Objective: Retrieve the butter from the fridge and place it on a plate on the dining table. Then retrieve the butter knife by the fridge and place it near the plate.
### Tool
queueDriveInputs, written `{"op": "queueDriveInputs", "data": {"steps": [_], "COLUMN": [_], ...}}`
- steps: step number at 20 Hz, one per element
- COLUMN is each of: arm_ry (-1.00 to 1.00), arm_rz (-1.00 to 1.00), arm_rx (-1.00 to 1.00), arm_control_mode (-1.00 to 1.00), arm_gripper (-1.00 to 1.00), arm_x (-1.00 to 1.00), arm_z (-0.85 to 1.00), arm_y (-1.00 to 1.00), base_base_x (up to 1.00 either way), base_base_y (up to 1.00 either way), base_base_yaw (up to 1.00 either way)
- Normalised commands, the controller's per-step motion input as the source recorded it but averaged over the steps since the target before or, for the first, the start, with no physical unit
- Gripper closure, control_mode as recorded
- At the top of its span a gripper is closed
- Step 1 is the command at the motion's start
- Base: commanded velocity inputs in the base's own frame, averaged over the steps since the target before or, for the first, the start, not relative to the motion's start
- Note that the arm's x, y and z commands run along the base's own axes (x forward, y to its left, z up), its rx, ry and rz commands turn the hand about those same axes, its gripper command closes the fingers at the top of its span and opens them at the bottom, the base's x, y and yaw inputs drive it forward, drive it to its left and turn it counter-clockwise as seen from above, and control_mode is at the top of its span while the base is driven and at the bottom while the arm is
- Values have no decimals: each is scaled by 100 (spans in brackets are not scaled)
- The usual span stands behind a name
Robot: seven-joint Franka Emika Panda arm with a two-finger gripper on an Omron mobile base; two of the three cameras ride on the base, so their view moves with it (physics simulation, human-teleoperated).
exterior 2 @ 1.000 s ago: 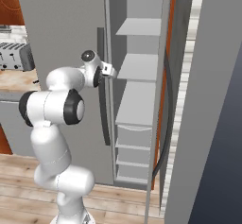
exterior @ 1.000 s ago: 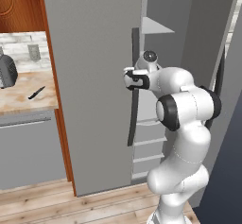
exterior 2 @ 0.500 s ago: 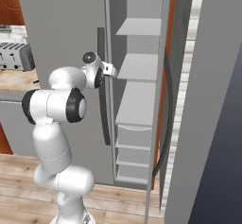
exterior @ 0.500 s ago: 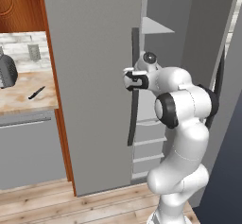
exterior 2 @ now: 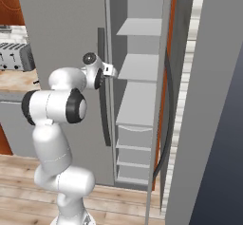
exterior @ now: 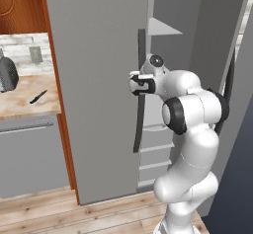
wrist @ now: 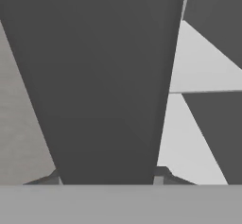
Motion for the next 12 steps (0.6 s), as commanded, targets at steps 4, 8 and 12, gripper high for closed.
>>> {"op": "queueDriveInputs", "data": {"steps": [4, 8, 12], "arm_ry": [0, 0, 1], "arm_rz": [-21, -24, -15], "arm_rx": [-10, -7, -10], "arm_control_mode": [-100, -100, -100], "arm_gripper": [100, 100, 100], "arm_x": [-47, -85, -100], "arm_z": [31, 33, 25], "arm_y": [62, 57, 60], "base_base_x": [0, 0, 0], "base_base_y": [0, 0, 0], "base_base_yaw": [0, 0, 0]}}
